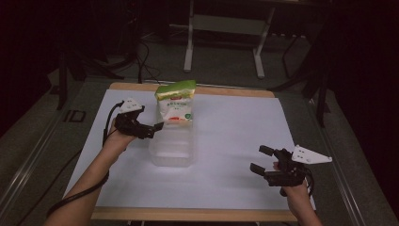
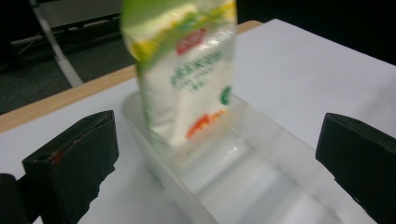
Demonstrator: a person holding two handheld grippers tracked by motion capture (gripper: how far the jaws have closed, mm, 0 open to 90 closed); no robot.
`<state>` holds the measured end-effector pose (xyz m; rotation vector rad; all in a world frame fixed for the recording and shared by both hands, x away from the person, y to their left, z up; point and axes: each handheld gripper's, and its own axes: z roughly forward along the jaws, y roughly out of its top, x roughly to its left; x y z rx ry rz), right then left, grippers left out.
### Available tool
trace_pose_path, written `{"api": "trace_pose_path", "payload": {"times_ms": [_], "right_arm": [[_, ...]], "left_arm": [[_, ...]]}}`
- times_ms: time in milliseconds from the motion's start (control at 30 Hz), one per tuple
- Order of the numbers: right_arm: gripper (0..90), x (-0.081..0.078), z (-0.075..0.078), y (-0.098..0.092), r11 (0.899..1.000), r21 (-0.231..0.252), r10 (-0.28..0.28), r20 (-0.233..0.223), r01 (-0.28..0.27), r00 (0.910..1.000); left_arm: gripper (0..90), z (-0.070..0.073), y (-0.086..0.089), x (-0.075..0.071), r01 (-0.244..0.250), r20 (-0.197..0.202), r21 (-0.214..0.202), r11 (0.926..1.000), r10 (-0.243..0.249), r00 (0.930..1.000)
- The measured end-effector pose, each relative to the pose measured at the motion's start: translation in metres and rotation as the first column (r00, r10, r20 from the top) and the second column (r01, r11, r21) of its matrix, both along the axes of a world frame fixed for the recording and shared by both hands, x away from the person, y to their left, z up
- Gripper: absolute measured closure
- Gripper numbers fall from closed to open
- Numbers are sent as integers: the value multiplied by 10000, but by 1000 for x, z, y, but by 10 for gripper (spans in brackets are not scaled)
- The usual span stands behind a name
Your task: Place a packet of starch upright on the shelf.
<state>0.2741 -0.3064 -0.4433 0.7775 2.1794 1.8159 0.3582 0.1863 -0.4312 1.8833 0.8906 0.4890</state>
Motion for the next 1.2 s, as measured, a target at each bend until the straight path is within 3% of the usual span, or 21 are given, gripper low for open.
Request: {"api": "trace_pose_path", "payload": {"times_ms": [67,133,400,633,733,900,1033,1200], "right_arm": [[165,0,0,1,10000,-14,0,14,0,10000],[165,-1,-1,1,9999,-113,-11,79,12,10000],[165,-2,-3,1,9997,-210,-98,155,101,9998],[186,-2,-4,1,9994,-252,-231,117,234,9997],[185,0,-6,1,9996,-143,-237,7,237,9997],[180,-2,-7,2,9988,-382,-312,76,315,9995],[173,-2,-8,3,9987,-439,-273,79,276,9996],[151,-1,-10,5,9981,-521,-311,46,313,9995]], "left_arm": [[0,0,-2,-10,150,28,-276,9995,-150,9999],[0,0,-6,-19,289,87,-197,9994,-287,9995],[0,-1,-19,-51,899,241,-613,9941,-886,9958],[0,-2,-29,-69,1362,375,-820,9873,-1335,9903],[0,-2,-37,-81,1736,530,-978,9800,-1690,9842],[0,-4,-46,-93,2161,691,-1043,9708,-2096,9753],[0,-9,-53,-99,2460,582,-1333,9601,-2402,9690],[0,-17,-61,-105,2845,656,-1298,9499,-2781,9583]]}}
